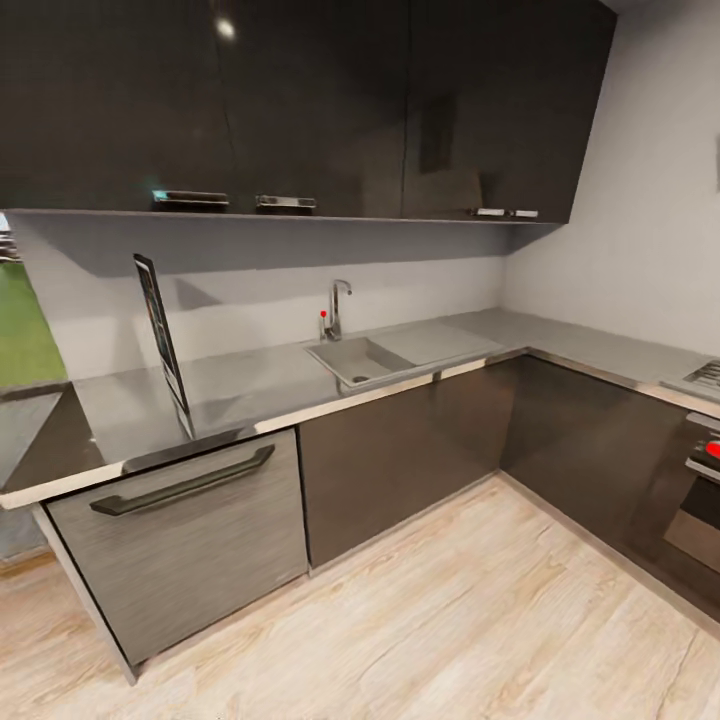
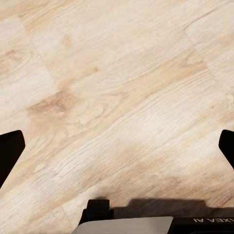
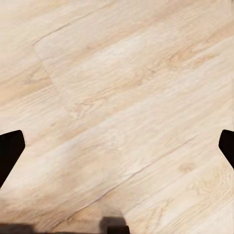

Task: Pick up the poster from the kitchen countertop and hang it on one of the wall nails in the kitchen.

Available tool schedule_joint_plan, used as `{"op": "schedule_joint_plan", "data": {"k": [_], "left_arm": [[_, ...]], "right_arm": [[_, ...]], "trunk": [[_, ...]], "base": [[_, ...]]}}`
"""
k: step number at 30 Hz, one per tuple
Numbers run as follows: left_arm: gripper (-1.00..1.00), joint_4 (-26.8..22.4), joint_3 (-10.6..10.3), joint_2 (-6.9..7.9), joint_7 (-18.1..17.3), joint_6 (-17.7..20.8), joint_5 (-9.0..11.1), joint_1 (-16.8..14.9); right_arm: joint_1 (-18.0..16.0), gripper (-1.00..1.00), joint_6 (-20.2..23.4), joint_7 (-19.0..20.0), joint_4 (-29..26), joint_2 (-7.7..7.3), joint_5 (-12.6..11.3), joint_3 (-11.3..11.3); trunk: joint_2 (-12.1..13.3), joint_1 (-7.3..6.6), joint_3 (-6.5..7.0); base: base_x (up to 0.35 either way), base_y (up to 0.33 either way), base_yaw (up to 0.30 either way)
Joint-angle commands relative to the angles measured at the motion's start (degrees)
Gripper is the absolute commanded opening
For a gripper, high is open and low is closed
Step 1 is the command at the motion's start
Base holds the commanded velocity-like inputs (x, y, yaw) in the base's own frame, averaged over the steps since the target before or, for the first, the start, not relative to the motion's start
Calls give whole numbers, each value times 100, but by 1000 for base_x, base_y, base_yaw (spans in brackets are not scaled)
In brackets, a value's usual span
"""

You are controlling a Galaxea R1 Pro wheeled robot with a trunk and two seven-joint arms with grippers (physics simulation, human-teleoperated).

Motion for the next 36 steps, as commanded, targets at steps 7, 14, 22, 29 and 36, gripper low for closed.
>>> {"op": "schedule_joint_plan", "data": {"k": [7,14,22,29,36], "left_arm": [[100,-8,8,-3,0,-1,0,1],[100,-2,8,-3,0,-1,-1,0],[100,-5,8,-3,0,-1,3,1],[100,-3,8,-3,0,-1,1,0],[100,-4,8,-3,0,-1,0,1]], "right_arm": [[-3,100,-17,-5,3,-1,6,4],[-3,100,-17,-2,3,-1,6,4],[-3,100,-17,-5,3,-1,6,4],[-3,100,-17,-5,3,-1,6,4],[-3,100,-12,13,8,-11,6,4]], "trunk": [[-3,0,-19],[-3,0,-35],[-3,0,-55],[-3,0,-73],[-3,0,-88]], "base": [[0,0,282],[0,0,282],[0,0,282],[0,0,282],[0,0,212]]}}
